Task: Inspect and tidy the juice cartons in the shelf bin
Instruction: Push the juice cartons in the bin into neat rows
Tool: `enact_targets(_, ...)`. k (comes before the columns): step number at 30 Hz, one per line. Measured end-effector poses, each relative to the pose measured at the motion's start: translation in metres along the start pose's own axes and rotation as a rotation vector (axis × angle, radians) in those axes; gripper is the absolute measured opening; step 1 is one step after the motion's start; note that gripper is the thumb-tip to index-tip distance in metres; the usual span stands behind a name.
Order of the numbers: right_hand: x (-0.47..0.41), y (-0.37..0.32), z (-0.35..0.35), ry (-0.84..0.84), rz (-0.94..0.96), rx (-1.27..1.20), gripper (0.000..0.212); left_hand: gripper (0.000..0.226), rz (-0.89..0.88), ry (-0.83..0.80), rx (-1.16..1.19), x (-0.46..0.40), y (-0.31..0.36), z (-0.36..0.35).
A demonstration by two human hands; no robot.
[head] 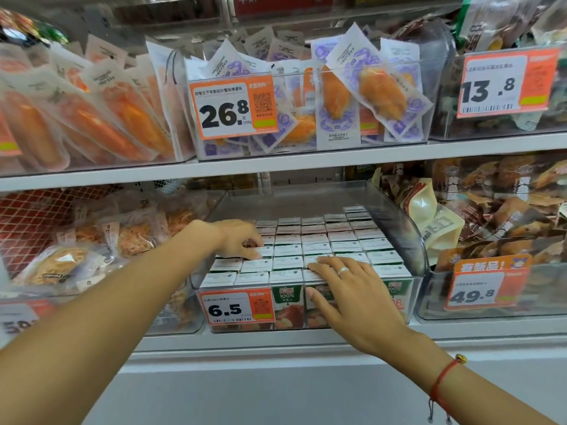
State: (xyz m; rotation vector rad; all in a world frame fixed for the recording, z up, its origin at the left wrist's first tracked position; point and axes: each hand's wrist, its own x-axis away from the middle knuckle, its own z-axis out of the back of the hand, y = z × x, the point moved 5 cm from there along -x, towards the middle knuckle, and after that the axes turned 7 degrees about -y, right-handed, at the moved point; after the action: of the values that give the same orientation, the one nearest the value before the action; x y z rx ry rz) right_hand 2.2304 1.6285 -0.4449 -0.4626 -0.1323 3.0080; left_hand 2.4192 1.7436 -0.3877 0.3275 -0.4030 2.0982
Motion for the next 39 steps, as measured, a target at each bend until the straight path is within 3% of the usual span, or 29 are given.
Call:
enact_targets(8, 0.002, -0.004, 0.004, 0.020, -0.002, 0.017, 0.061, 0.043, 0.053, 0.233, 0.153, 0.024, -0.014, 0.011)
enact_targets(12, 0.002, -0.005, 0.005, 0.037, -0.006, 0.031, 0.066, 0.035, 0.096, 0.469, 0.379, 0.048, -0.011, 0.012)
enact_targets(15, 0.003, -0.005, 0.005, 0.070, -0.004, 0.017, 0.066, 0.032, 0.077, 0.753, 0.595, 0.078, 0.000, 0.006)
enact_targets(19, 0.004, -0.003, 0.005, 0.019, 0.006, 0.006, 0.068, 0.023, 0.061, 1.020, 1.101, 0.124, 0.032, -0.016)
enact_targets(21, 0.005, -0.006, 0.008, 0.003, 0.009, 0.005, 0.060, 0.015, 0.113, 1.001, 1.407, 0.142, 0.048, -0.034)
enact_targets(23, 0.009, -0.013, 0.017, 0.035, 0.002, -0.117, 0.054, 0.015, 0.169, 0.878, 1.633, 0.153, 0.063, -0.053)
enact_targets(26, 0.019, -0.032, 0.034, 0.077, -0.053, -0.608, 0.060, 0.018, 0.171, 0.793, 1.771, 0.161, 0.082, -0.077)
enact_targets(29, 0.029, -0.061, 0.031, -0.125, -0.081, -1.035, 0.053, 0.021, 0.172, 0.771, 1.789, 0.162, 0.090, -0.093)
enact_targets(31, 0.036, -0.076, 0.024, -0.254, -0.055, -1.079, 0.041, 0.030, 0.171, 0.756, 1.769, 0.161, 0.090, -0.098)
enact_targets(34, 0.042, -0.082, 0.017, -0.272, -0.055, -1.112, 0.024, 0.048, 0.143, 0.740, 1.763, 0.159, 0.090, -0.104)
enact_targets(39, 0.041, -0.080, 0.011, -0.310, -0.073, -1.145, 0.025, 0.057, 0.098, 0.683, 1.785, 0.154, 0.091, -0.110)
